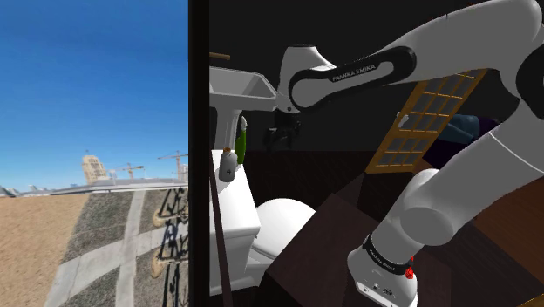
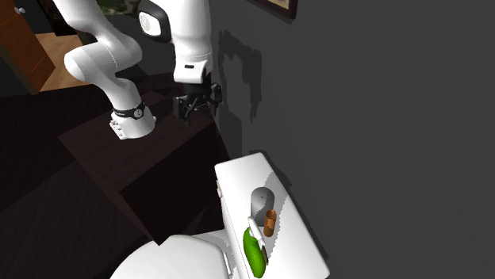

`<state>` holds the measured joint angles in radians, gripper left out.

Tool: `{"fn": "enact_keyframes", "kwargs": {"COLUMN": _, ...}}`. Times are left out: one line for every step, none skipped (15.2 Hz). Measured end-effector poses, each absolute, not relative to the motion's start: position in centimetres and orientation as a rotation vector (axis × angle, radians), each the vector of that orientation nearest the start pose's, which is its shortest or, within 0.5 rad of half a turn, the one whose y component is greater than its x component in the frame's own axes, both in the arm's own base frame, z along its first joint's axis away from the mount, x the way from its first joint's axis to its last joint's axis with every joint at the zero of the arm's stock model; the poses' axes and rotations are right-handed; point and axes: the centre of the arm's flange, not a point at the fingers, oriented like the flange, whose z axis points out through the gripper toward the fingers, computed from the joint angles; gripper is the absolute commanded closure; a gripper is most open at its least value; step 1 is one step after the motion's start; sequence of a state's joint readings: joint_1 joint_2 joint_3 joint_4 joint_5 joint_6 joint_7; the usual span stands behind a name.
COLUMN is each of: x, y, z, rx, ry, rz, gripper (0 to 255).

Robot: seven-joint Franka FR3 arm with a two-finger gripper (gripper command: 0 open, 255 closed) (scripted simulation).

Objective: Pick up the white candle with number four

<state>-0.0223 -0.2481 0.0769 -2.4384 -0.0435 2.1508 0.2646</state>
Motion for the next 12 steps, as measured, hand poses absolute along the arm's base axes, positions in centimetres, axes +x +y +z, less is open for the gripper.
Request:
{"fn": "enact_keyframes", "kwargs": {"x": 45.6, "y": 2.8, "z": 38.4, "rx": -3.189, "ry": 0.321, "rz": 0.039, "gripper": 0}}
{"fn": "enact_keyframes", "kwargs": {"x": 46.5, "y": 2.9, "z": 37.7, "rx": -3.189, "ry": 0.342, "rz": 0.028, "gripper": 0}}
{"fn": "enact_keyframes", "kwargs": {"x": 47.1, "y": 2.8, "z": 36.7, "rx": -3.191, "ry": 0.363, "rz": 0.018, "gripper": 0}}
{"fn": "enact_keyframes", "kwargs": {"x": 47.9, "y": 3.0, "z": 36.0, "rx": -3.191, "ry": 0.384, "rz": 0.006, "gripper": 0}}
{"fn": "enact_keyframes", "kwargs": {"x": 48.9, "y": 3.0, "z": 35.3, "rx": -3.192, "ry": 0.406, "rz": -0.006, "gripper": 0}}
{"fn": "enact_keyframes", "kwargs": {"x": 49.8, "y": 3.4, "z": 34.2, "rx": -3.192, "ry": 0.425, "rz": -0.017, "gripper": 0}}
{"fn": "enact_keyframes", "kwargs": {"x": 50.9, "y": 3.7, "z": 33.3, "rx": -3.192, "ry": 0.446, "rz": -0.028, "gripper": 0}}
{"fn": "enact_keyframes", "kwargs": {"x": 51.7, "y": 3.5, "z": 32.5, "rx": -3.191, "ry": 0.468, "rz": -0.039, "gripper": 0}}
{"fn": "enact_keyframes", "kwargs": {"x": 52.7, "y": 3.6, "z": 31.7, "rx": -3.191, "ry": 0.488, "rz": -0.052, "gripper": 0}}
{"fn": "enact_keyframes", "kwargs": {"x": 53.7, "y": 3.7, "z": 31.0, "rx": -3.19, "ry": 0.509, "rz": -0.063, "gripper": 0}}
{"fn": "enact_keyframes", "kwargs": {"x": 54.5, "y": 3.8, "z": 30.2, "rx": -3.19, "ry": 0.531, "rz": -0.074, "gripper": 0}}
{"fn": "enact_keyframes", "kwargs": {"x": 55.6, "y": 3.7, "z": 29.6, "rx": -3.188, "ry": 0.552, "rz": -0.086, "gripper": 0}}
